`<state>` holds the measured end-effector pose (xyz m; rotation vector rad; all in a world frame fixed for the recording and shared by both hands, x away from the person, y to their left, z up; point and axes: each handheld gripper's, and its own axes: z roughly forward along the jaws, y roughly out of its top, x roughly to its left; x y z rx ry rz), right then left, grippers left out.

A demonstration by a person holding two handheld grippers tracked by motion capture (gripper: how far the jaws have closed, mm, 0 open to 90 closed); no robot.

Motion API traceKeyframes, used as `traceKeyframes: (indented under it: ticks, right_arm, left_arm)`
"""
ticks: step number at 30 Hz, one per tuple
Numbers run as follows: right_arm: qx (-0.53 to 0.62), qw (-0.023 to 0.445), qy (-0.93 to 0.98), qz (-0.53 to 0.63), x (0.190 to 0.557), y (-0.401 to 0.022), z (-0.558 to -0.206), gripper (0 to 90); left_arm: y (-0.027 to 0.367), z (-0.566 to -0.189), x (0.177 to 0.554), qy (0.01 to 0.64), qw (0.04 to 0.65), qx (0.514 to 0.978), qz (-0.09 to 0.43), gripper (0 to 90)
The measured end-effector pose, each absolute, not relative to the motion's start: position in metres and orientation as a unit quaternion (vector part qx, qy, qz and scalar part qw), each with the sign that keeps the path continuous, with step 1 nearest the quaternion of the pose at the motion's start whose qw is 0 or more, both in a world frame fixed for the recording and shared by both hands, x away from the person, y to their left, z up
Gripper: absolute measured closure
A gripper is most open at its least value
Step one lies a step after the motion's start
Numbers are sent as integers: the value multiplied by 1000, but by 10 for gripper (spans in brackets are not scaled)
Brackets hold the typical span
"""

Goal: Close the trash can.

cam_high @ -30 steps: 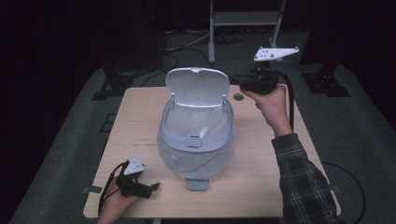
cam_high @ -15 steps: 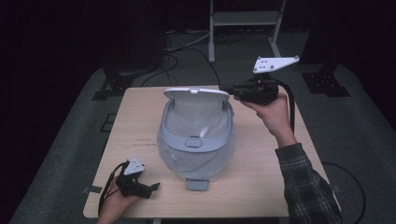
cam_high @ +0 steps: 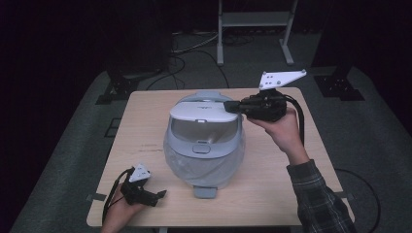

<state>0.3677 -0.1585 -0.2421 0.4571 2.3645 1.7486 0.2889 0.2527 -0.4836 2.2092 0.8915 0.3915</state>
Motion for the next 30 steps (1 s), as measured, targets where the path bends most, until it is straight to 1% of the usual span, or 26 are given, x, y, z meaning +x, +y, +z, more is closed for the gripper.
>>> traceKeyframes:
  ticks: [10, 21, 30]
  right_arm:
    - [136, 62, 802, 578, 352, -147, -246, 899]
    - [115, 45, 823, 554, 338, -124, -248, 899]
    - [103, 37, 837, 535, 333, -112, -250, 899]
  left_arm:
    - [253, -484, 289, 345, 356, 855, 152, 0]
    - [253, -484, 289, 344, 356, 855, 152, 0]
    - [252, -484, 289, 343, 356, 856, 152, 0]
